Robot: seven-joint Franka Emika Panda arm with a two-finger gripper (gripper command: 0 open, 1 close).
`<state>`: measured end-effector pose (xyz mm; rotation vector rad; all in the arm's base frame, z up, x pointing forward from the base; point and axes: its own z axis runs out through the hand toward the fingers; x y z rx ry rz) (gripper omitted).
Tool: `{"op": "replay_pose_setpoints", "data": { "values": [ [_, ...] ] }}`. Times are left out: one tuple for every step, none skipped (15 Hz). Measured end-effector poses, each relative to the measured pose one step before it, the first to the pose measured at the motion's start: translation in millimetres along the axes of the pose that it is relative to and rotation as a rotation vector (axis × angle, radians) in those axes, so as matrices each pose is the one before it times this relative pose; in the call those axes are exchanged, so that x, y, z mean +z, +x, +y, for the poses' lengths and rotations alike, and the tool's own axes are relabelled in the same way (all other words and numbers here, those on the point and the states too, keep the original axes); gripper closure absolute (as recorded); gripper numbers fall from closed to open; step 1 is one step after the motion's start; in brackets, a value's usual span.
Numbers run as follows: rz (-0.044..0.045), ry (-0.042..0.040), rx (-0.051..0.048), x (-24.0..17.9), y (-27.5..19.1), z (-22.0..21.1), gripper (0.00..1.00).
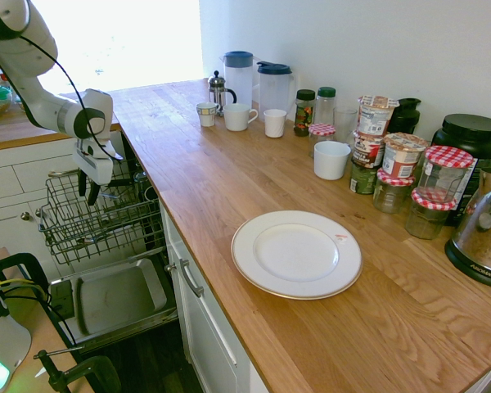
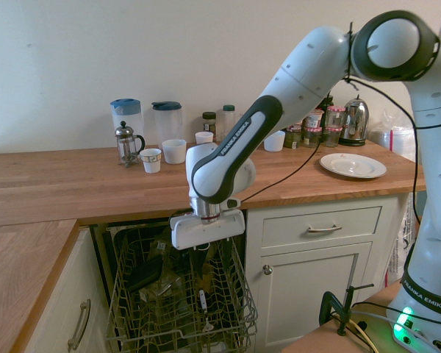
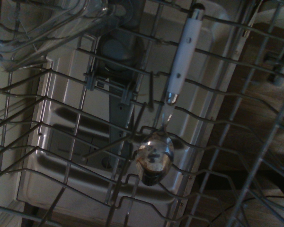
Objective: Put the spoon in the dishwasher
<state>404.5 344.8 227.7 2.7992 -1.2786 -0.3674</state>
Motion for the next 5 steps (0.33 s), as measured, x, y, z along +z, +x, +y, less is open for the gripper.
{"op": "replay_pose_setpoints", "data": {
  "values": [
    [0.02426,0.02736,0.01672,-20.9,-1.14,9.01,0.0],
    [0.02268,0.0245,0.01544,-23.15,0.65,7.89,0.0],
    [0.02444,0.02087,0.01357,-26.34,1.59,7.93,0.0],
    [0.02114,0.01405,0.01217,-26.34,1.8,7.79,0.0],
    [0.01411,0.00979,0.01125,-26.09,2.75,9.11,0.0]
  ]
}}
